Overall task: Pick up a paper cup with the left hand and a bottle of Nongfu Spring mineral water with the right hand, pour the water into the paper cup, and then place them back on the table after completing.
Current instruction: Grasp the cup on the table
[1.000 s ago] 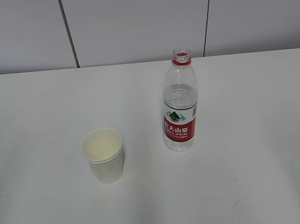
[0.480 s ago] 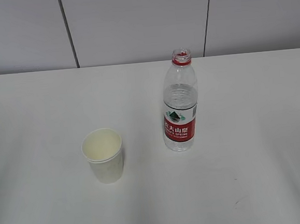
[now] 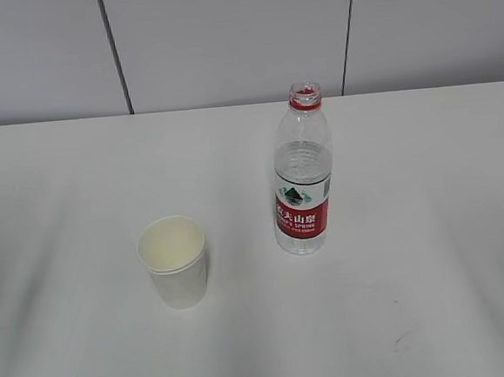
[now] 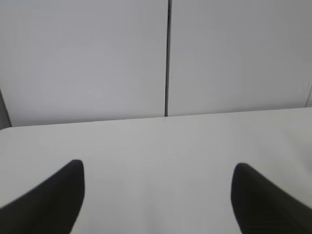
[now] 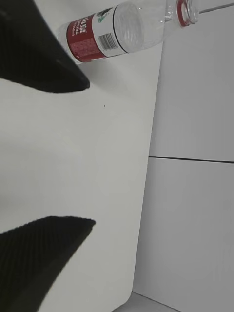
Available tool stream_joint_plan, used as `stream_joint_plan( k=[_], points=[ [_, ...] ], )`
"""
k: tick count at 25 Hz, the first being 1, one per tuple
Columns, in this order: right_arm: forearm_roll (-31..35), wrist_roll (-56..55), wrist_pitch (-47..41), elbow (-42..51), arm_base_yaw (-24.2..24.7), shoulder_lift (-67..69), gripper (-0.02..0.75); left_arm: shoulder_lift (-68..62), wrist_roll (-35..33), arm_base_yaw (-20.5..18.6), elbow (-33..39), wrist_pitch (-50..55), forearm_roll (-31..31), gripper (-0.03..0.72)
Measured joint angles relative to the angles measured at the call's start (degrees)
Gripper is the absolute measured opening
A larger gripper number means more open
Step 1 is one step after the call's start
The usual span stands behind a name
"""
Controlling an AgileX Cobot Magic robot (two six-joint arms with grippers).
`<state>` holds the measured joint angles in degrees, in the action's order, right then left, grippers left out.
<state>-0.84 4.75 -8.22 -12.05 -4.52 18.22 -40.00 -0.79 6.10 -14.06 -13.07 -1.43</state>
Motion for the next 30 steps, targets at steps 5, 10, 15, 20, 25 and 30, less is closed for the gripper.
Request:
stream_joint_plan(
  k=[5,10,15,20,25,30],
  points=[
    [0.0,0.1,0.1,0.0,0.0,1.4,0.587,-9.8,0.0,4.6,0.0,-6.7,0.2,0.564],
    [0.0,0.1,0.1,0.0,0.0,1.9,0.587,-20.7,0.0,9.4,0.0,-11.2,0.2,0.564],
    [0.0,0.1,0.1,0.0,0.0,1.9,0.587,-29.4,0.0,11.8,0.5,-15.5,0.9,0.564],
    [0.0,0.1,0.1,0.0,0.0,2.2,0.587,-35.9,0.2,13.4,2.4,-22.5,0.9,0.562],
    [0.0,0.1,0.1,0.0,0.0,2.5,0.587,-41.5,0.3,14.6,2.4,-25.8,-0.1,0.562],
    [0.0,0.1,0.1,0.0,0.0,2.5,0.587,-47.2,0.3,14.6,2.4,-28.7,-4.8,0.562]
  ],
)
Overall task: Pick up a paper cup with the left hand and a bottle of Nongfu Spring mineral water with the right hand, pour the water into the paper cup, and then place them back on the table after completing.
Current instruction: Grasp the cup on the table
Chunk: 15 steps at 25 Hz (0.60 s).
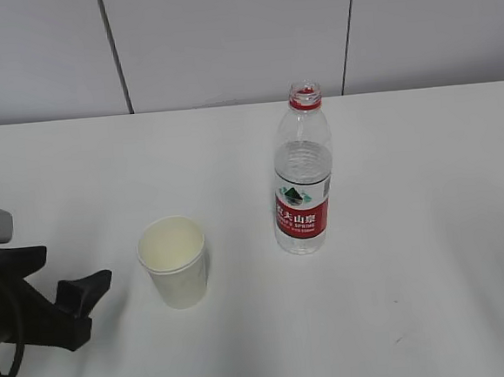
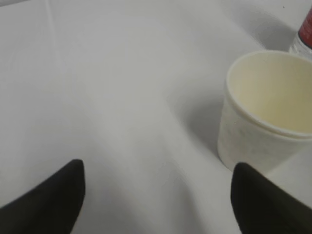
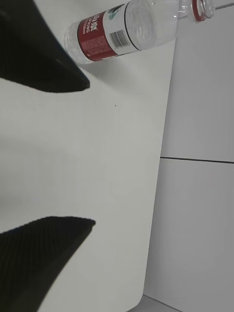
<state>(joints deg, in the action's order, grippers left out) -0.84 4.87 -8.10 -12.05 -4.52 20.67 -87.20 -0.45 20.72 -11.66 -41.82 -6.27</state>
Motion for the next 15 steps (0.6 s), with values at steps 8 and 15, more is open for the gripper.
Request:
stream_joint_plan(
  k=[8,15],
  points=[
    [0.0,0.1,0.0,0.0,0.0,0.0,0.587,-6.9,0.1,0.0,0.0,-7.8,-6.8,0.54],
    [0.0,0.1,0.0,0.0,0.0,0.0,0.587,-10.6,0.1,0.0,0.0,-15.6,-10.6,0.556]
  ],
)
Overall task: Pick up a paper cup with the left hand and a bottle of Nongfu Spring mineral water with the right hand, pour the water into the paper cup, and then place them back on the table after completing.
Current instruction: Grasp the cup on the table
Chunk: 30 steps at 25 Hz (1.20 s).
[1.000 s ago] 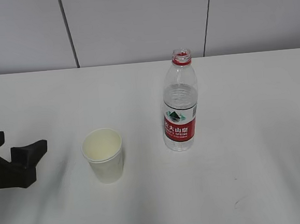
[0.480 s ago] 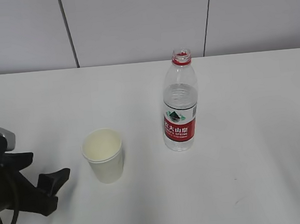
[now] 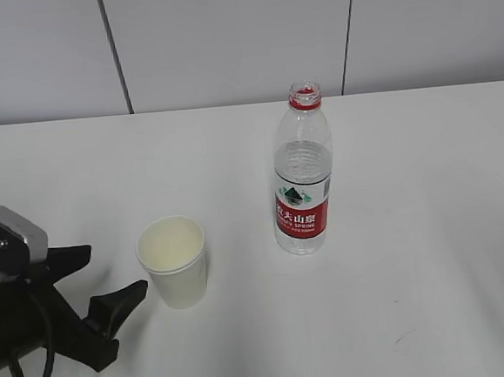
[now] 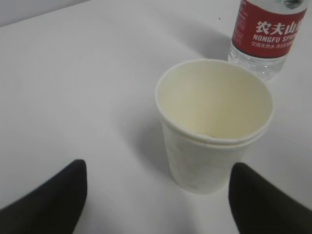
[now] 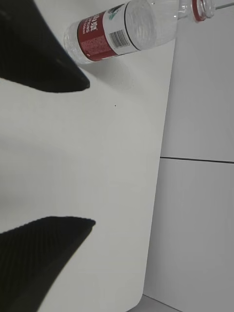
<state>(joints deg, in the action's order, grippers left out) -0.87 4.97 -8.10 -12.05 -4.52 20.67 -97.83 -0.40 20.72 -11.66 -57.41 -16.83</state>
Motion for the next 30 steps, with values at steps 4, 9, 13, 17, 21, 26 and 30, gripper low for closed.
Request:
stream_joint_plan(
  k=[4,9,13,17,21,26,30],
  points=[
    [0.0,0.0,0.0,0.0,0.0,0.0,0.587,-2.6,0.0,0.0,0.0,-2.5,-1.0,0.617],
    [0.0,0.0,0.0,0.0,0.0,0.0,0.587,-5.8,0.0,0.0,-0.1,-6.9,-2.3,0.643],
    [0.0,0.0,0.0,0.0,0.0,0.0,0.587,-8.3,0.0,0.0,-0.2,-7.7,-2.5,0.646],
    [0.0,0.0,0.0,0.0,0.0,0.0,0.587,-9.8,0.0,0.0,-0.8,-7.8,-4.0,0.647],
    [0.0,0.0,0.0,0.0,0.0,0.0,0.587,-10.1,0.0,0.0,-2.2,-7.9,-4.6,0.647],
    [0.0,0.0,0.0,0.0,0.0,0.0,0.587,-10.1,0.0,0.0,-4.9,-7.6,-5.9,0.647],
    [0.0,0.0,0.0,0.0,0.0,1.1,0.587,-10.1,0.0,0.0,-6.8,-5.9,-8.2,0.647]
  ],
)
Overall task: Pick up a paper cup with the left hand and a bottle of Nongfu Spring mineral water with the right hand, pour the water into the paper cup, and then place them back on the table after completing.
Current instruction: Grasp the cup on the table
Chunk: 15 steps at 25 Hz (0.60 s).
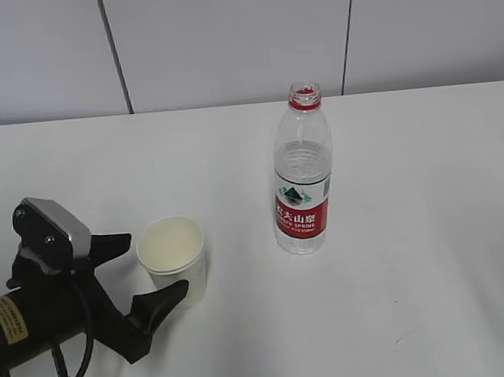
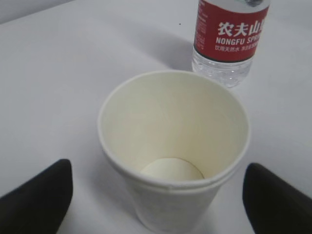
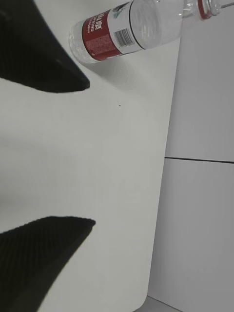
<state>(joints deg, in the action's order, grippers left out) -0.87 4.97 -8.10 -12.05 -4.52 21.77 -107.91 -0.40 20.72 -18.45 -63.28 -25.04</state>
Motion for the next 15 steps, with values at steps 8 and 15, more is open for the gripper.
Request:
stream_joint_plan(
  k=[8,15],
  points=[
    [0.0,0.0,0.0,0.0,0.0,1.8,0.587,-2.7,0.0,0.1,-2.7,1.2,-2.1,0.647],
    [0.0,0.0,0.0,0.0,0.0,1.8,0.587,-6.3,0.0,0.3,-3.3,-0.9,-2.1,0.647]
  ],
)
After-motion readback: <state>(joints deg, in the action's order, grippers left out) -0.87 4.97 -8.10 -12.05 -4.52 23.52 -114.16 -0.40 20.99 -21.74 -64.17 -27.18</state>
